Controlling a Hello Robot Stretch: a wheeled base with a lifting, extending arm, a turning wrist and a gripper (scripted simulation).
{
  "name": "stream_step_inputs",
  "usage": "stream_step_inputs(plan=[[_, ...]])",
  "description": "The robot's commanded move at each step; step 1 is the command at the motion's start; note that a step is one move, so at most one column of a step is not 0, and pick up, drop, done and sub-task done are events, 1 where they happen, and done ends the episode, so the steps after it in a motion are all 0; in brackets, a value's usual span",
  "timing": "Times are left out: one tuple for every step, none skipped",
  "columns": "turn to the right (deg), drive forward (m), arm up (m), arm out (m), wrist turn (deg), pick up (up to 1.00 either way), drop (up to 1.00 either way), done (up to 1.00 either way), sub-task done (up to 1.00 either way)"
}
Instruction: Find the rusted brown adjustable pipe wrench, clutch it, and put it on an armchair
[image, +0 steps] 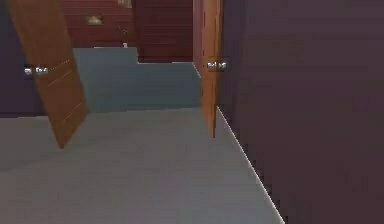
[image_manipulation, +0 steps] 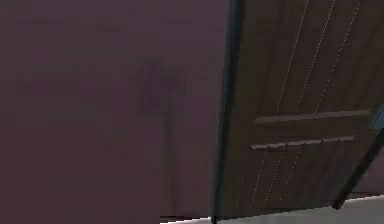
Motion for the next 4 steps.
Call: stream_step_inputs(plan=[[-39.0,0.00,0.00,0.00,0.0,0.00,0.00,0.00,0.00],[0.0,0.20,0.00,0.00,0.0,0.00,0.00,0.00,0.00],[-45.0,0.00,0.00,0.00,0.0,0.00,0.00,0.00,0.00],[-45.0,0.00,0.00,0.00,0.0,0.00,0.00,0.00,0.00]])
